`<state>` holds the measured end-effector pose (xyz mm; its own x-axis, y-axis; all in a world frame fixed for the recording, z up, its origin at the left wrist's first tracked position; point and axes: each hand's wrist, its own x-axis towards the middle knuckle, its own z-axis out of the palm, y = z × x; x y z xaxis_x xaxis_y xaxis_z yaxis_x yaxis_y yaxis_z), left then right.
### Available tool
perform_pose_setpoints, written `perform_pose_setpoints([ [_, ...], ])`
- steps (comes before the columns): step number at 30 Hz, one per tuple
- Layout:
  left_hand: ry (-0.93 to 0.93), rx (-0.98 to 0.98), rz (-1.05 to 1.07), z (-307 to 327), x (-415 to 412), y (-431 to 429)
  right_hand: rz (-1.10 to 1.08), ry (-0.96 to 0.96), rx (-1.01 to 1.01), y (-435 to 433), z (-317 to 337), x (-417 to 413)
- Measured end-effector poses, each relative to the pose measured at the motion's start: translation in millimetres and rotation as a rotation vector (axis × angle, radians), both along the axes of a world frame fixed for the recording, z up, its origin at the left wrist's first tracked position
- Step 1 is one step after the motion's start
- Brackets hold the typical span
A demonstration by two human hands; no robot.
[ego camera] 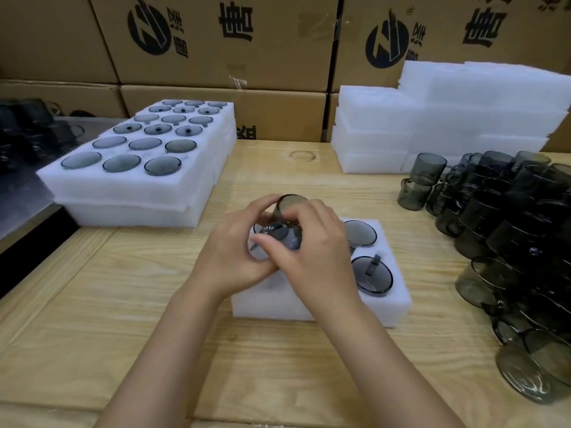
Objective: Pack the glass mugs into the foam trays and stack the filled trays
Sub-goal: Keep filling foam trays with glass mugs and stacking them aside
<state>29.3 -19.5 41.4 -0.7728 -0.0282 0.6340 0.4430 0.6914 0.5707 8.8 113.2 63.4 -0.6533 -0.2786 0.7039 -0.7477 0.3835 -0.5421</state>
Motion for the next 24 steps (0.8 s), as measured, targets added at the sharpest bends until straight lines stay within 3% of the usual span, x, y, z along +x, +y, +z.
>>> perform_pose_setpoints([
  [3, -0.091, 0.251, 0.041, 1, 0, -1, 0.087, -0.092, -0.005, -3, -8, 4],
  [7, -0.152, 0.557, -0.118, 1, -2, -7, 0.158, -0.159, -0.043, 5, -8, 5],
  [13, -0.297, 0.773, -0.379, 4, 3, -21, 0.581, -0.682, -0.297, 23, -3, -4],
  [17, -0.315, 0.89, -0.391, 7, 5, -26, 0.522, -0.711, -0.294, 27, -5, -7],
  [24, -0.274, 0.917, -0.357, 4, 7, -28, 0.487, -0.651, -0.314, 23, -9, -6],
])
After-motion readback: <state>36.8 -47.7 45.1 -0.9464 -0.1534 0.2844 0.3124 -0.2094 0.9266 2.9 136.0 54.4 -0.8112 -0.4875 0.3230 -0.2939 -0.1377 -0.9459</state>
